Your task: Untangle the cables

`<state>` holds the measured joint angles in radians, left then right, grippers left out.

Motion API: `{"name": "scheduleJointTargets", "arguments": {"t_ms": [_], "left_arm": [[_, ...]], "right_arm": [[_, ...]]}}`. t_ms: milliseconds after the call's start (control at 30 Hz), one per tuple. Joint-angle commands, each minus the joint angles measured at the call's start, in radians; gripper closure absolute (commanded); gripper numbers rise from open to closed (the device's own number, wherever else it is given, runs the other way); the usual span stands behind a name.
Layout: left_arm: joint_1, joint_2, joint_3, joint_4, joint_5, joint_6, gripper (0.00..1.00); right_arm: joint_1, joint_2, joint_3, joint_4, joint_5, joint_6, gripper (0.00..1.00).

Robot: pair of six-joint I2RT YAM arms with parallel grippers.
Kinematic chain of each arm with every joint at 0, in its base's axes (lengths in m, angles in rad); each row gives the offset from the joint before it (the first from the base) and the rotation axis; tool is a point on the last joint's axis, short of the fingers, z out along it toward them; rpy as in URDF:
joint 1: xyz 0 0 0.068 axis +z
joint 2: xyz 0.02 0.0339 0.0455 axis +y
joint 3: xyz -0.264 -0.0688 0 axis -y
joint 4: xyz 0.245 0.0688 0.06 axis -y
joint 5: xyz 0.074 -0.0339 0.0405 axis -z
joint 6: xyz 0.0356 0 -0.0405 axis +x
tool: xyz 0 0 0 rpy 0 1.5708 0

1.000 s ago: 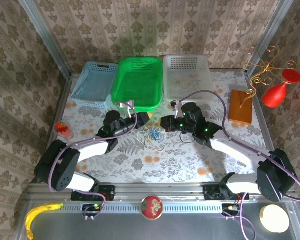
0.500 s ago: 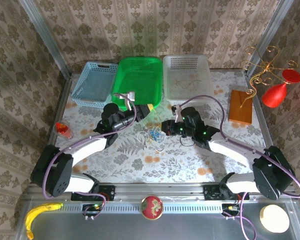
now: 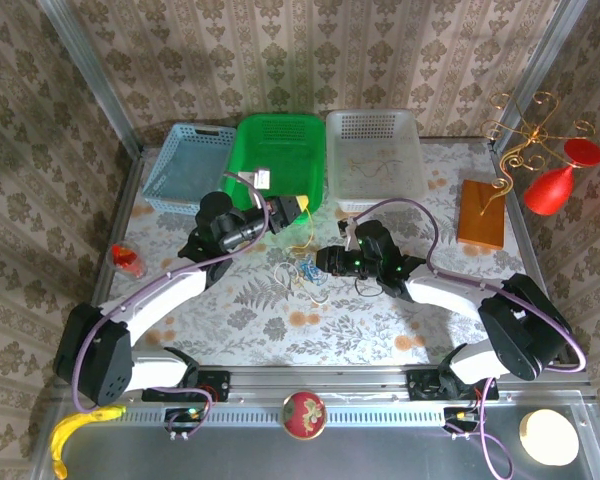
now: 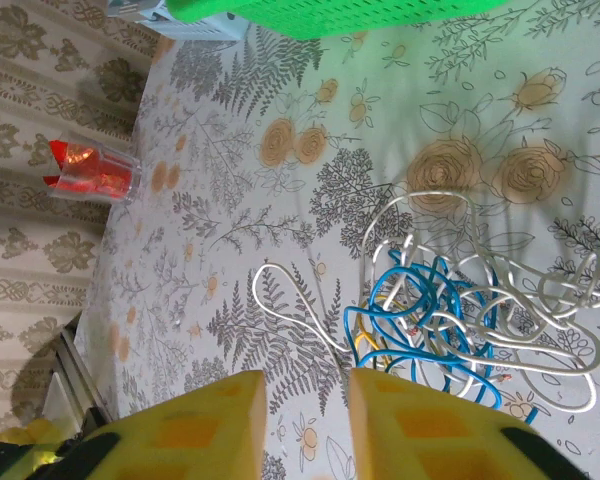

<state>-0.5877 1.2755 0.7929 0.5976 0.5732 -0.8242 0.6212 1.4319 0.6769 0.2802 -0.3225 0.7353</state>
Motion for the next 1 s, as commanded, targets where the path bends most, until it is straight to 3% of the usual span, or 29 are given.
{"name": "scheduleJointTargets", "arguments": {"t_ms": [0, 433, 633, 867, 967], "left_arm": [[0.005, -0.021, 0.027, 0.018, 0.017, 0.03, 1.0], [0.009, -0.033, 0.075, -0.023, 0.04, 0.06, 1.0], [0.008, -0.027, 0.091, -0.024, 0.046, 0.062, 1.0], [0.009, -0.022, 0.097, -0.021, 0.048, 0.067, 1.0], [0.008, -0.022, 0.097, -0.02, 0.05, 0.071, 1.0]], "right_arm": [[-0.006, -0.01, 0.004, -0.03, 0.006, -0.005, 0.64], [-0.055, -0.108, -0.016, -0.084, 0.028, -0.012, 0.46], [-0.083, -0.156, -0.004, -0.098, 0.028, 0.071, 0.42], [-0.093, -0.213, 0.001, -0.079, 0.056, 0.208, 0.27], [-0.094, -0.223, 0.004, -0.056, 0.05, 0.26, 0.26]]}}
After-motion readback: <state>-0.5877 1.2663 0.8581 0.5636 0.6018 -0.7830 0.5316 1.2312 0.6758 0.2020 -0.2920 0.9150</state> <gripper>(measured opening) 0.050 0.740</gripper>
